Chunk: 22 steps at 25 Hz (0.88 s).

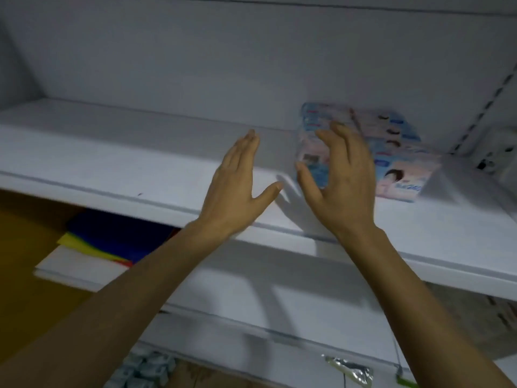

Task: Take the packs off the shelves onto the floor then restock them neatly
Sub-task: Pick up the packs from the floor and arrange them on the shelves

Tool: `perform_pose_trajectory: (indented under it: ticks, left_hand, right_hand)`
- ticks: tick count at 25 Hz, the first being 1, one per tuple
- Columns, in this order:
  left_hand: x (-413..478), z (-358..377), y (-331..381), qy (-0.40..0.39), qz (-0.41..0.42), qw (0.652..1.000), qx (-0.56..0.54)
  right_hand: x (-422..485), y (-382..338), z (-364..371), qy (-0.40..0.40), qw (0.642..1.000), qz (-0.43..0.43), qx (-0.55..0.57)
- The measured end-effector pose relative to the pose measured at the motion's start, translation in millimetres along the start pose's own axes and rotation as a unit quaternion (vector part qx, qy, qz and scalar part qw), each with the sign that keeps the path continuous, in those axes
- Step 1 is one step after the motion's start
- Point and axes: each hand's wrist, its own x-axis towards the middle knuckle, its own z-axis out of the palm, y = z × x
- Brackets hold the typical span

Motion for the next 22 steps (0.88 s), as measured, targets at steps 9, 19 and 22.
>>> perform_pose_trajectory:
  ticks: [9, 19, 22]
  left_hand:
    - [-220, -173, -161, -0.006, -0.042, 0.946, 0.32]
    - [-569, -261, -259, -0.078, -0.408, 0.869, 0.27]
    - [-636, -230, -268, -0.097, -0.505, 0.843, 0.16]
  right_hand:
    - [-78, -252, 81, -0.2, 0.962, -0.127, 0.135]
    - [-306, -474, 137, -0.54, 0.797, -0.207, 0.177]
    - [-366, -479, 157, -0.618, 0.741, -0.201, 0.17]
